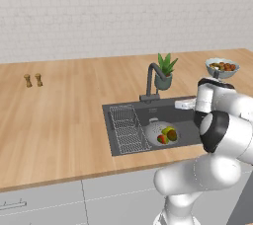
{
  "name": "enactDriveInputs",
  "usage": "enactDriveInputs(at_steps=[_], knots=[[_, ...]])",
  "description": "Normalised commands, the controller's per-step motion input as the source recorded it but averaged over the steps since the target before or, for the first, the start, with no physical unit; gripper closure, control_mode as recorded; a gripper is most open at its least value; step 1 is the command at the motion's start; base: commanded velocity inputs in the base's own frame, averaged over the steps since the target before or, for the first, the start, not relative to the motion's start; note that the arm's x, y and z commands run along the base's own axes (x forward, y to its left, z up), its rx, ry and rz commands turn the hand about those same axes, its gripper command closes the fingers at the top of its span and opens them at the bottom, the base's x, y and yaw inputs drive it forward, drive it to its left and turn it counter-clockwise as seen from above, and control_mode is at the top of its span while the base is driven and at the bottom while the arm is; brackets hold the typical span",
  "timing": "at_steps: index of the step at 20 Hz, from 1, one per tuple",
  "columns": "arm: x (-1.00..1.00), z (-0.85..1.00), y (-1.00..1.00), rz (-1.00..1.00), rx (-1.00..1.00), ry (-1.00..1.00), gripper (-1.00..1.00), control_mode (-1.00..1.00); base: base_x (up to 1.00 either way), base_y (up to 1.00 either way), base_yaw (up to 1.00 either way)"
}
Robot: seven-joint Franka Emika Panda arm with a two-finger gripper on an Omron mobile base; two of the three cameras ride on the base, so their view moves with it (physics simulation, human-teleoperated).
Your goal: Put the colander in the sink, put the pear, mango, mango in the colander, and turn on the sink faucet and pour water over the colander.
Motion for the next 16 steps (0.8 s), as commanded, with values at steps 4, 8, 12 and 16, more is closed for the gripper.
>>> enactDriveInputs(at_steps=[4, 8, 12, 16], knots=[[0.15, -0.04, 0.01, -0.03, 0.00, -0.08, -1.00, -1.00, 0.00, 0.00, 0.00], [0.16, 0.00, 0.05, -0.05, 0.00, -0.02, -1.00, -1.00, 0.00, 0.00, 0.00], [0.14, 0.00, 0.00, -0.04, 0.00, 0.00, -1.00, -1.00, 0.00, 0.00, 0.00], [0.25, -0.01, 0.00, -0.03, 0.00, 0.00, -1.00, -1.00, 0.00, 0.00, 0.00]])
